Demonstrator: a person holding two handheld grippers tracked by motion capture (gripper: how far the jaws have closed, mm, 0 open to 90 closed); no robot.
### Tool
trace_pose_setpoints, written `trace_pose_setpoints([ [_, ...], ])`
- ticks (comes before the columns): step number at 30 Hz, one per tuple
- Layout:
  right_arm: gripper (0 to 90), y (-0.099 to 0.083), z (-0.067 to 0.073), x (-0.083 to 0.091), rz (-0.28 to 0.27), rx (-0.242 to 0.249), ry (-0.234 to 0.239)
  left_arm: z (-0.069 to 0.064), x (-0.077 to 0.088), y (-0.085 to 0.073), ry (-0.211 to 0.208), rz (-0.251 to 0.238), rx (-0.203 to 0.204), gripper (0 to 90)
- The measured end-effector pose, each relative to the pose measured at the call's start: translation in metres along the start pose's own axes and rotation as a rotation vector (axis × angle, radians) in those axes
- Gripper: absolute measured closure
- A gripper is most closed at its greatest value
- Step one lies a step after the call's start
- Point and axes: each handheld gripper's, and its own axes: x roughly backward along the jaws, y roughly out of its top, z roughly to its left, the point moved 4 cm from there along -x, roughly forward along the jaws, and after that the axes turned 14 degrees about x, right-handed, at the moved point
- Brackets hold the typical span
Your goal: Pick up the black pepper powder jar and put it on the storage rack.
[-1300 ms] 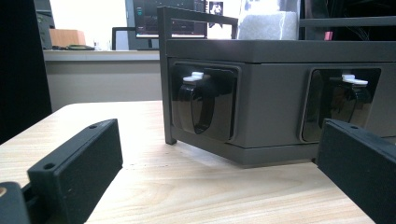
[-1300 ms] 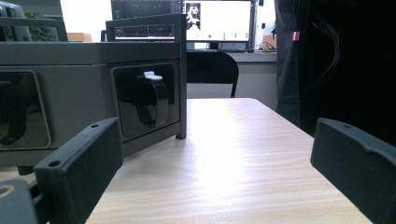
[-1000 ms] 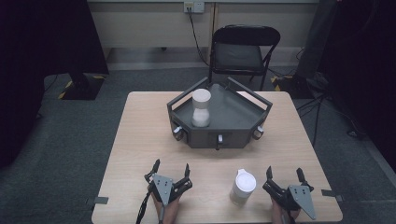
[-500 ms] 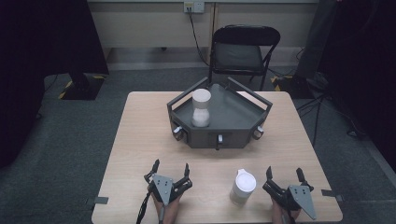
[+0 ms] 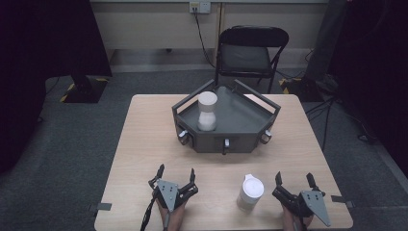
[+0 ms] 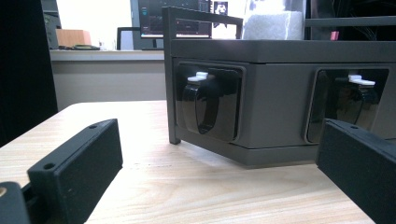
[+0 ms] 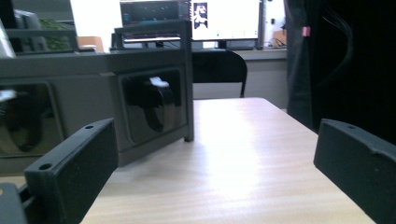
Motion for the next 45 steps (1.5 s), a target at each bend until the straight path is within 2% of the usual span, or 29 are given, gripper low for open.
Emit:
trace_pose_setpoints([
  [3, 0.0, 0.009, -0.003, 0.004, -0.027, 0.004, 0.017, 0.0, 0.0, 0.0, 0.0, 0.0, 0.0, 0.1],
  [6, 0.0, 0.023, -0.006, 0.01, -0.041, 0.009, 0.055, 0.0, 0.0, 0.0, 0.0, 0.0, 0.0, 0.1],
  [10, 0.0, 0.037, -0.006, 0.017, -0.091, -0.011, 0.116, 0.0, 0.0, 0.0, 0.0, 0.0, 0.0, 0.1],
  [14, 0.0, 0.053, 0.0, 0.022, -0.132, -0.012, 0.184, -0.001, 0.0, 0.0, 0.007, -0.002, 0.001, 0.0],
  [18, 0.0, 0.062, 0.012, 0.025, -0.146, 0.02, 0.236, 0.0, 0.0, 0.0, 0.002, -0.001, 0.001, 0.0],
  [21, 0.0, 0.063, 0.019, 0.026, -0.137, 0.024, 0.278, 0.0, 0.0, 0.0, 0.003, -0.001, 0.001, 0.0],
  [28, 0.0, 0.055, 0.031, 0.029, -0.128, 0.016, 0.318, -0.001, 0.0, 0.0, 0.005, -0.002, 0.001, 0.0],
  [34, 1.6, 0.044, 0.039, 0.031, -0.111, 0.019, 0.329, -0.002, 0.0, -0.001, 0.015, -0.004, 0.0, 0.0],
  [45, 6.4, 0.038, 0.043, 0.033, -0.081, 0.014, 0.351, -0.002, 0.0, -0.001, 0.015, -0.004, 0.0, 0.0],
])
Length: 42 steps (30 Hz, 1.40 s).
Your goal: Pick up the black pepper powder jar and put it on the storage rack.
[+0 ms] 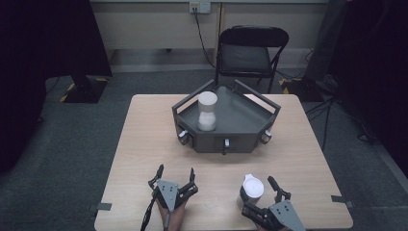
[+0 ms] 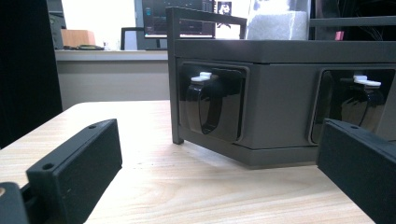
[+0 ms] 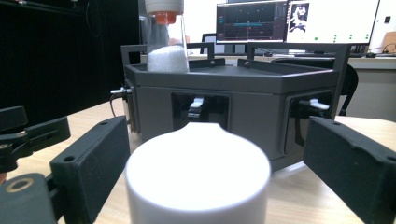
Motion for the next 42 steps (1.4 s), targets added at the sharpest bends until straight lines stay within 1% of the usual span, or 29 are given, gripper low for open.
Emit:
trace_pose_setpoints([
  [5, 8.2, -0.004, 0.004, 0.001, 0.013, -0.005, 0.011, 0.0, 0.0, 0.0, -0.001, 0.0, 0.0, 0.0],
  [9, 11.8, -0.006, 0.007, 0.001, 0.032, 0.002, 0.018, 0.0, 0.0, 0.0, -0.001, 0.0, 0.0, 0.0],
  [11, 13.3, -0.008, 0.007, 0.001, 0.037, -0.003, 0.025, 0.0, 0.0, 0.0, -0.001, 0.0, 0.0, 0.0],
  [14, 17.1, -0.01, 0.008, 0.002, 0.041, 0.001, 0.023, 0.0, 0.0, 0.0, -0.001, 0.0, 0.0, 0.0],
  [18, 21.7, -0.012, 0.006, 0.0, 0.054, -0.016, 0.045, 0.0, 0.0, 0.0, -0.001, 0.0, 0.0, 0.0],
  [21, 27.3, -0.012, 0.004, 0.0, 0.064, -0.021, 0.053, 0.0, 0.0, 0.0, -0.001, 0.0, 0.0, 0.0],
  [22, 29.0, -0.012, 0.004, 0.0, 0.067, -0.018, 0.048, 0.0, 0.0, 0.0, -0.001, 0.0, 0.001, 0.0],
  [26, 29.4, -0.01, 0.004, 0.0, 0.074, -0.004, 0.049, 0.0, 0.0, 0.0, -0.001, 0.0, 0.001, 0.0],
  [42, 29.6, -0.006, 0.001, 0.0, 0.09, -0.005, 0.065, 0.0, 0.0, 0.0, 0.001, 0.0, 0.0, 0.0],
])
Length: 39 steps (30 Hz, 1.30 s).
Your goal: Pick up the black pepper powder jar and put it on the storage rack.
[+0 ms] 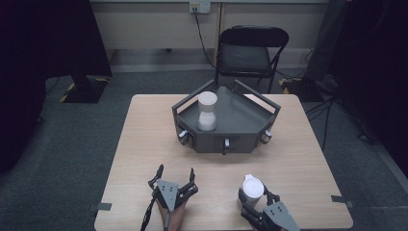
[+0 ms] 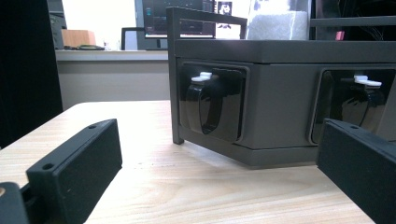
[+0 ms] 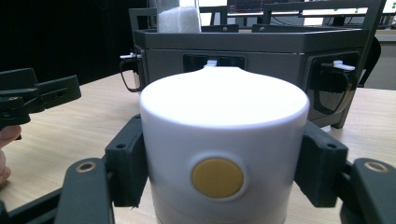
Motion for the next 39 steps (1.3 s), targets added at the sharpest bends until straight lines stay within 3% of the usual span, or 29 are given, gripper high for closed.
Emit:
trace_pose_setpoints([
  [26, 29.7, 0.015, -0.016, -0.003, 0.002, 0.001, 0.053, 0.0, 0.0, 0.0, -0.002, 0.0, 0.0, 0.0],
  [39, 29.7, 0.027, -0.032, -0.011, -0.011, -0.015, 0.102, 0.0, 0.0, 0.0, -0.002, 0.0, 0.0, 0.0],
])
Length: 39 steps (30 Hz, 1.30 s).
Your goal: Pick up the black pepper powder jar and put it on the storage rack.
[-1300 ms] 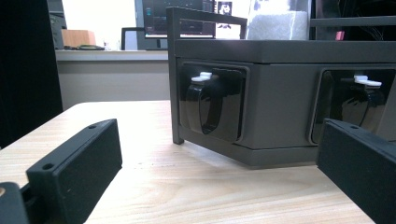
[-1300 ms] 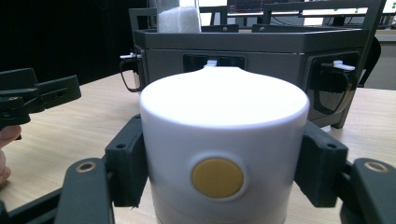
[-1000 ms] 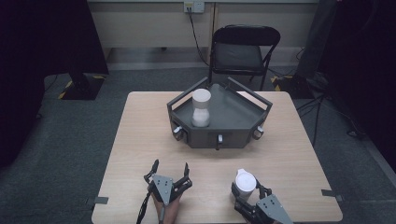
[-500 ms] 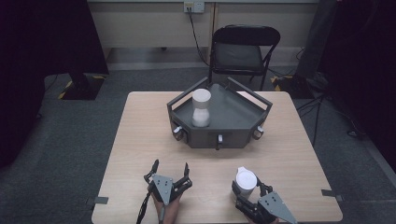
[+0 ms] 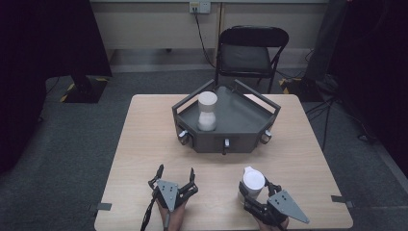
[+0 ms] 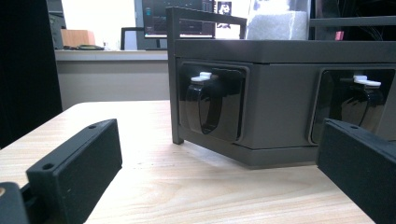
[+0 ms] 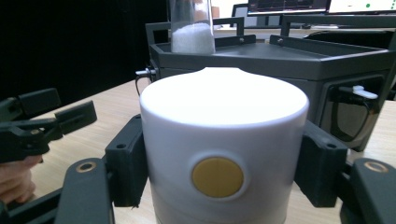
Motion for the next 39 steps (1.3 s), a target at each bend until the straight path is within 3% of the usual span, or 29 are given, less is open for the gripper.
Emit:
trace_pose_setpoints([
  [8, 29.7, 0.015, -0.012, -0.005, -0.01, 0.005, 0.034, 0.0, 0.0, 0.0, 0.0, 0.0, 0.0, 0.1],
  [18, 29.7, 0.037, -0.026, -0.016, -0.044, 0.035, 0.041, 0.001, 0.0, 0.0, -0.007, 0.001, 0.001, 0.1],
  [31, 29.7, 0.072, -0.063, -0.051, -0.045, 0.033, 0.049, 0.001, 0.0, 0.0, -0.006, 0.001, 0.001, 0.1],
  [39, 29.7, 0.087, -0.071, -0.068, -0.044, 0.023, 0.038, 0.001, 0.0, 0.0, -0.006, 0.001, 0.001, 0.1],
])
